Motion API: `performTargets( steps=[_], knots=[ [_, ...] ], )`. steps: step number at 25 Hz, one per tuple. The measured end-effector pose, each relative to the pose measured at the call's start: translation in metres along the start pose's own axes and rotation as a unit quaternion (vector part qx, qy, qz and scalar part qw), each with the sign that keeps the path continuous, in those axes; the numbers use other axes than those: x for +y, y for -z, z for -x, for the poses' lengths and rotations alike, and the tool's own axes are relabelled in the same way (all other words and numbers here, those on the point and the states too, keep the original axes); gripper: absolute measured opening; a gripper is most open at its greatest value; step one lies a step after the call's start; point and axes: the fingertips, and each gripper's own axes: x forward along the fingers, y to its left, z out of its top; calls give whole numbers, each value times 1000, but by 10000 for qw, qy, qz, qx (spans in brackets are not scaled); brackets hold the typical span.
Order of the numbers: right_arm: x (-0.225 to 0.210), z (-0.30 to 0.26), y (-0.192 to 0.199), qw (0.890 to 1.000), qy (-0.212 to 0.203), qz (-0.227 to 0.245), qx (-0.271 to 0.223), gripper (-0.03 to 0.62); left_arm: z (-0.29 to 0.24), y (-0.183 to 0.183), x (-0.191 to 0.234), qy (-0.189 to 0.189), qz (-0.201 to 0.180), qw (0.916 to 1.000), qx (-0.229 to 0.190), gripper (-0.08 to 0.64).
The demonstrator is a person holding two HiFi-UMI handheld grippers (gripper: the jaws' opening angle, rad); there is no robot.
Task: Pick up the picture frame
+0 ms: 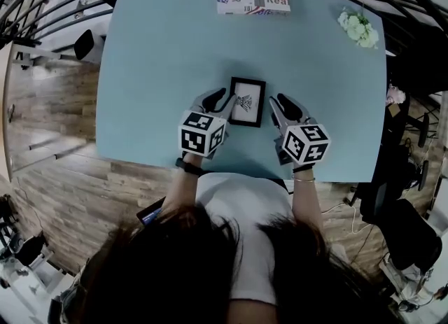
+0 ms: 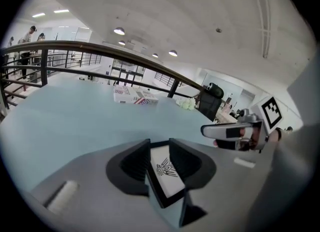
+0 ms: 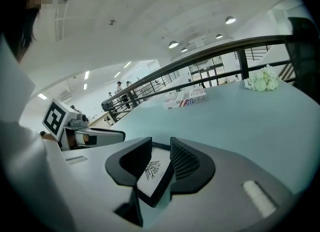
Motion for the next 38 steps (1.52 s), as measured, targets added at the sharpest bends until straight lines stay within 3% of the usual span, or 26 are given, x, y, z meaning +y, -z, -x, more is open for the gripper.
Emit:
performTargets(
  steps=[18, 30, 38],
  knots=[
    [-18, -36, 70, 9913, -119, -902, 947, 91, -38, 56, 19, 154, 580, 9949, 811, 118],
    [-26, -45, 88, 9801, -284, -1593, 1147, 91, -50, 70, 22, 341, 1061, 9886, 1009, 120],
    [-28, -50, 93, 9681, -414, -1961, 1504, 91, -53, 74, 27, 143, 1174, 9857, 1203, 118]
  ],
)
